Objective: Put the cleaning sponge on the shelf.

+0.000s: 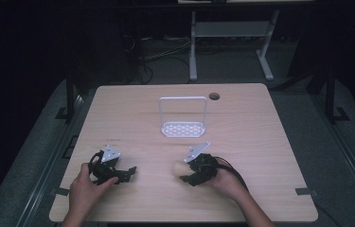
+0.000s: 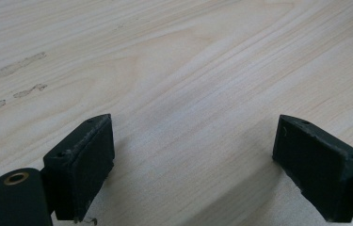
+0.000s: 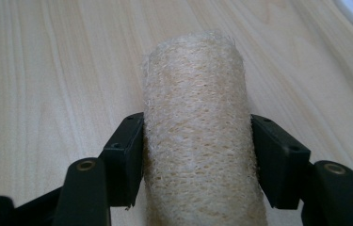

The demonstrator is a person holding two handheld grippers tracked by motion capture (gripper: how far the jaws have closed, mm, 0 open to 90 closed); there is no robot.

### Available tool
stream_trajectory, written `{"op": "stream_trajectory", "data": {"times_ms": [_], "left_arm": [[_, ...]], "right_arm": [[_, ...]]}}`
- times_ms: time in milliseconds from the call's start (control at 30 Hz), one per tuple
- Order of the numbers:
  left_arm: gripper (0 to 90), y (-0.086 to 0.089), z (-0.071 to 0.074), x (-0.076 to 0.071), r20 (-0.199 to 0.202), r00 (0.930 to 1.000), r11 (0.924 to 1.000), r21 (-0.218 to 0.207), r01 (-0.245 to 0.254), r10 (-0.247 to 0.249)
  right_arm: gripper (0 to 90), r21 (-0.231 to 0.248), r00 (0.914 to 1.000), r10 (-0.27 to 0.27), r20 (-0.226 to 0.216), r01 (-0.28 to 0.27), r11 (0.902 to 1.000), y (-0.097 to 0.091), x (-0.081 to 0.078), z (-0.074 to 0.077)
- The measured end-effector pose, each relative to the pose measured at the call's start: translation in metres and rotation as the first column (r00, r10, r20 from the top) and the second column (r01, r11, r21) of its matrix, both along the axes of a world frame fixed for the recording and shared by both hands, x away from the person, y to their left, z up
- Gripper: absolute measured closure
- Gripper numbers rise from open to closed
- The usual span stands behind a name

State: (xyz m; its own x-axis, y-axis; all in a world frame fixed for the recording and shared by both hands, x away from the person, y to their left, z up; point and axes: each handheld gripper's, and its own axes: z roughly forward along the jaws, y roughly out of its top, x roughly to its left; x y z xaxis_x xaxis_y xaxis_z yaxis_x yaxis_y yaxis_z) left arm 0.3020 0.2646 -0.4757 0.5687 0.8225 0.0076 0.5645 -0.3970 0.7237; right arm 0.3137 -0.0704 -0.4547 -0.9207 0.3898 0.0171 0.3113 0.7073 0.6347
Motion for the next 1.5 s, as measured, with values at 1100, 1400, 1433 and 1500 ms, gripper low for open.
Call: {"op": "stream_trajectory", "data": {"times_ms": [1100, 1400, 1433, 1500], "left_arm": [[12.7, 0.000, 0.000, 0.000, 0.001, 1.0000, 1.0000, -0.003, -0.002, 0.002], [12.7, 0.000, 0.000, 0.000, 0.001, 1.0000, 1.0000, -0.003, -0.002, 0.002], [12.7, 0.000, 0.000, 0.000, 0.001, 1.0000, 1.0000, -0.003, -0.003, 0.003], [12.7, 0.000, 0.000, 0.000, 0.001, 1.0000, 1.0000, -0.002, -0.002, 0.002]], "right_arm": [[40.3, 0.059, 0.9852, -0.170, 0.019, 0.169, 0.9838, -0.024, 0.010, 0.010], [40.3, 0.069, 0.9755, -0.218, 0.029, 0.216, 0.9740, -0.029, 0.018, 0.013], [40.3, 0.070, 0.9751, -0.220, 0.028, 0.218, 0.9734, -0.030, 0.019, 0.013], [40.3, 0.072, 0.9746, -0.222, 0.027, 0.220, 0.9729, -0.030, 0.019, 0.013]]}}
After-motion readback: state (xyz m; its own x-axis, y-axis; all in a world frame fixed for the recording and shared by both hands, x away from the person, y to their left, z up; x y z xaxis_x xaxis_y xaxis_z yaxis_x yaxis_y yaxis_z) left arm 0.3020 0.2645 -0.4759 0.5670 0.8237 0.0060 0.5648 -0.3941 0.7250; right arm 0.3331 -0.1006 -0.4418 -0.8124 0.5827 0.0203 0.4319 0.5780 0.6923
